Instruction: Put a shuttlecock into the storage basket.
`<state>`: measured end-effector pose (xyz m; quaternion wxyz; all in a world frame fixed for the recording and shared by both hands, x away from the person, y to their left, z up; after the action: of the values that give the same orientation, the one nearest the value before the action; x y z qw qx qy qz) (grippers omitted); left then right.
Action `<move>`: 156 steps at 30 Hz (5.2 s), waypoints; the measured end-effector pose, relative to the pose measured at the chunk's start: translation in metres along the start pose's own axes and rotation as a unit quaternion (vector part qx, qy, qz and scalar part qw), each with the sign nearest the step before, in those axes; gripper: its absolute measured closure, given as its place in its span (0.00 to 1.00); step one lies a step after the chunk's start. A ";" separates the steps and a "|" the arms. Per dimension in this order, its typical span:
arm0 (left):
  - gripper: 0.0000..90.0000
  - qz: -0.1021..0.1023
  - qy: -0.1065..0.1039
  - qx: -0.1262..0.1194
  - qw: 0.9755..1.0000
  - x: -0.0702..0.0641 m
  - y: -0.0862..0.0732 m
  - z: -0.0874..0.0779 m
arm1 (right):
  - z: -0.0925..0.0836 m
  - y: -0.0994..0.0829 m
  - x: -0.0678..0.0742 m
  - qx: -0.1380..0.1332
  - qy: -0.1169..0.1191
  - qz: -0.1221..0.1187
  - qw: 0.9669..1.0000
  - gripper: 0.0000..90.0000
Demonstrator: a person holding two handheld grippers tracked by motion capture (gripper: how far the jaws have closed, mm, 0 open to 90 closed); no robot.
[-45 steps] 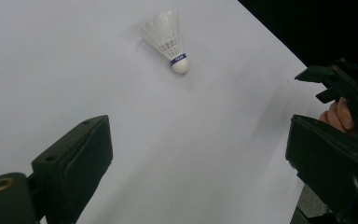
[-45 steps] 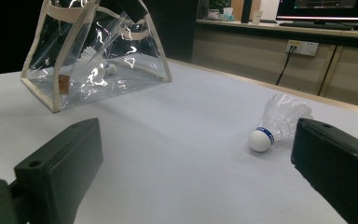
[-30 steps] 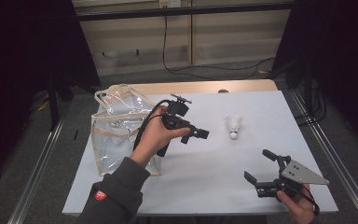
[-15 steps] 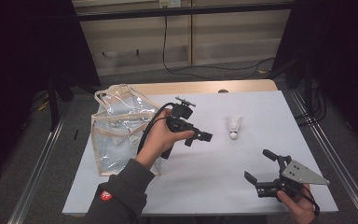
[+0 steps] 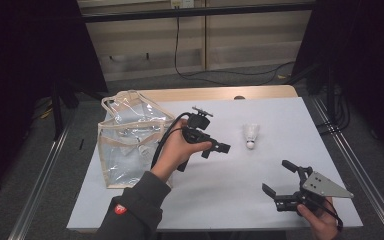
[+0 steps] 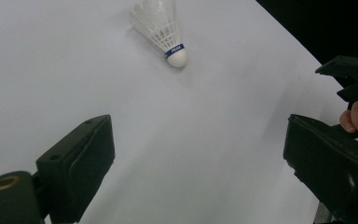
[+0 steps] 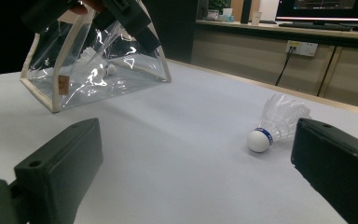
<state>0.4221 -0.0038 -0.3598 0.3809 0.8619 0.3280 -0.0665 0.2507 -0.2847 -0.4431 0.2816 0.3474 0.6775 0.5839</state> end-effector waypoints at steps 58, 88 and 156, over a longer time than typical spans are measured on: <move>0.10 -0.015 0.007 -0.009 1.000 0.009 -0.007 0.048 | 0.000 0.000 0.001 0.000 0.003 0.001 1.000 0.02; 0.10 -0.018 0.015 -0.026 0.999 0.011 -0.004 0.071 | 0.000 0.000 0.000 -0.001 0.004 0.001 1.000 0.02; 0.10 -0.038 0.046 -0.049 0.997 0.013 0.006 0.123 | 0.000 0.001 0.001 -0.001 0.004 0.001 1.000 0.02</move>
<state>0.4530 -0.0863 -0.4473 0.4047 0.8313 0.3801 -0.0251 0.2501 -0.2841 -0.4419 0.2784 0.3454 0.6774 0.5867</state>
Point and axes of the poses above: each handheld gripper's, and its own axes: z roughly forward along the jaws, y roughly out of its top, x roughly to its left, the point moved 1 cm from there along z, roughly forward along the jaws, and after that the axes turned 2 degrees about z, right-handed, at the moved point
